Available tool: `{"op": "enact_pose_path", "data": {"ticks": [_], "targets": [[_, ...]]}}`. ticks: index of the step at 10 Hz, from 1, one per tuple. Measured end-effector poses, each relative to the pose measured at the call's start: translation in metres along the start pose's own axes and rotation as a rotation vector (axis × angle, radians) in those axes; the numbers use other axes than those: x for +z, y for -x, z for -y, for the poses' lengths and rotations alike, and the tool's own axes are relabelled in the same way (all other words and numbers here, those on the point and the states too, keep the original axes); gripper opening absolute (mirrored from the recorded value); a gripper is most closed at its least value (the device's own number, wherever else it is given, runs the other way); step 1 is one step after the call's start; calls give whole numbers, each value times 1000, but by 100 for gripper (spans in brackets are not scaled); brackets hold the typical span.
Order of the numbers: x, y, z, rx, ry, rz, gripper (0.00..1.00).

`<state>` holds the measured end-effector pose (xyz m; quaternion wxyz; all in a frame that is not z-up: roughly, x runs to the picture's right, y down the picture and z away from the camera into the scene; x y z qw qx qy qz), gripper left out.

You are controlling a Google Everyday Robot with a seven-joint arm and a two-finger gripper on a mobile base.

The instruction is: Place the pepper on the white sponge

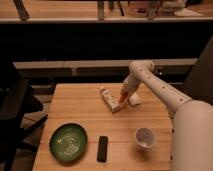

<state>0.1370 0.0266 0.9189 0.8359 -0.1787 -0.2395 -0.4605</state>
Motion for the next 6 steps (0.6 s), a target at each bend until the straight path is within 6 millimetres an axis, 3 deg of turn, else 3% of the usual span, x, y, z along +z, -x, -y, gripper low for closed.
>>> {"op": "enact_pose_path", "data": {"ticks": [6], "targets": [[-1, -6, -9, 14, 0, 3, 0]]}}
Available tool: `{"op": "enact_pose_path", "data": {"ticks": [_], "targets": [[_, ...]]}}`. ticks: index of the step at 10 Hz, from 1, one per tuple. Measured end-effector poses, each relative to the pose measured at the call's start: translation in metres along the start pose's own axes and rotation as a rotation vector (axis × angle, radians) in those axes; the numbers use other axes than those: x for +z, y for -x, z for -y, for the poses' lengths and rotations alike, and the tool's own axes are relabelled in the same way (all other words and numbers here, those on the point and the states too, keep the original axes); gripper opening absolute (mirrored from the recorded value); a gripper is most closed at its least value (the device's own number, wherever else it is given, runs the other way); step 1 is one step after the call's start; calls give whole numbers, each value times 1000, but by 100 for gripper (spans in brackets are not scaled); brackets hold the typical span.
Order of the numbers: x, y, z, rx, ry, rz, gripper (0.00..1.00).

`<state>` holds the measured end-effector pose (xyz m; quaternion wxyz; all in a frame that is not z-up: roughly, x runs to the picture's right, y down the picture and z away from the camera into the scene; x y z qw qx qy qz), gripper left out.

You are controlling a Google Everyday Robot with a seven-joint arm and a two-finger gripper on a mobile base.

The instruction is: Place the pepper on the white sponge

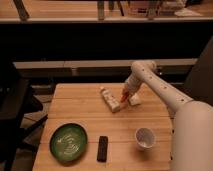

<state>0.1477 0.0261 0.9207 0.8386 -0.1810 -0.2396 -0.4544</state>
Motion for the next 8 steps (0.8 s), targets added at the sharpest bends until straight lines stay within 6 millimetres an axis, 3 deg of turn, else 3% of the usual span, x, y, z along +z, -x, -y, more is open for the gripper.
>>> {"op": "enact_pose_path", "data": {"ticks": [8], "targets": [[0, -7, -7, 9, -1, 3, 0]]}}
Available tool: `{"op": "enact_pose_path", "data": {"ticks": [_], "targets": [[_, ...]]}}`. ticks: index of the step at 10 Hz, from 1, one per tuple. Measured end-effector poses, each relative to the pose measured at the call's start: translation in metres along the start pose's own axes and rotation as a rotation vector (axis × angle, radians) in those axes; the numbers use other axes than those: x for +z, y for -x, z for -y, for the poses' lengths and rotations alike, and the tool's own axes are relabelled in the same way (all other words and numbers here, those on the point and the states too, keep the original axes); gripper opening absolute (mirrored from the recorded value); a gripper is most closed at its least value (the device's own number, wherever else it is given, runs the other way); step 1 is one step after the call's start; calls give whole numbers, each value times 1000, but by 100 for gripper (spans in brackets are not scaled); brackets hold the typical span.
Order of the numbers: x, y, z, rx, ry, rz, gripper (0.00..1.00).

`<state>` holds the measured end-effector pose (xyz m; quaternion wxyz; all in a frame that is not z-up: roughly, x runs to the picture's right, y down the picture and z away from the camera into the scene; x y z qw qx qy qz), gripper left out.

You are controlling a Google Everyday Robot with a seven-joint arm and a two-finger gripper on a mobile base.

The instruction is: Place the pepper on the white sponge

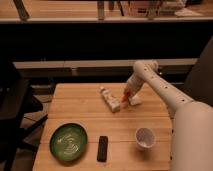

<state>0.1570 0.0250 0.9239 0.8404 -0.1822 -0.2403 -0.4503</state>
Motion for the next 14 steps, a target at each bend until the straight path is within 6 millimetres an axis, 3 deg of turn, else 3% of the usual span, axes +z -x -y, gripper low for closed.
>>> {"op": "enact_pose_path", "data": {"ticks": [11, 14], "targets": [[-1, -8, -5, 10, -7, 0, 0], [-2, -9, -6, 14, -8, 2, 7]]}}
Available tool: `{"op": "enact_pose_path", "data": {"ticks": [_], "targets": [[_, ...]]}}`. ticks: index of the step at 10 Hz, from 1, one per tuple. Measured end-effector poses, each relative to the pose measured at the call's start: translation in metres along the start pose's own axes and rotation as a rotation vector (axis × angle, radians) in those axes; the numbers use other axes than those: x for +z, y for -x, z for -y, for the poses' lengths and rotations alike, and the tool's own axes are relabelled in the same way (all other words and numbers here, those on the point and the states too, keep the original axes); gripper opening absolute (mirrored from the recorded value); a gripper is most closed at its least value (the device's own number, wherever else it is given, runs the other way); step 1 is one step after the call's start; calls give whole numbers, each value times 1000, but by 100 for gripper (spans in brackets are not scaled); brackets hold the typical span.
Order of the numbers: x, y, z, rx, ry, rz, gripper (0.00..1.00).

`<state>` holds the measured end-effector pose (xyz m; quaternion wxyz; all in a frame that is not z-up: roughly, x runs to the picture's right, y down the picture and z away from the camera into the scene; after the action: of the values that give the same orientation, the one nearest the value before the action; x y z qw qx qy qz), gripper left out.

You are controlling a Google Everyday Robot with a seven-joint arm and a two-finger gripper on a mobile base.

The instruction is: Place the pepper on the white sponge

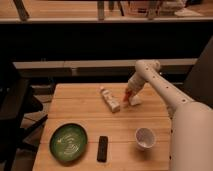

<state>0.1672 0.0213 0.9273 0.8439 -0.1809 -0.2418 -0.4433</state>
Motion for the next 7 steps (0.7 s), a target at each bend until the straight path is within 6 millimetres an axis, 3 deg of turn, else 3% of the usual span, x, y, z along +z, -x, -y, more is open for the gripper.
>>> {"op": "enact_pose_path", "data": {"ticks": [7], "targets": [[0, -5, -2, 4, -8, -2, 11]]}}
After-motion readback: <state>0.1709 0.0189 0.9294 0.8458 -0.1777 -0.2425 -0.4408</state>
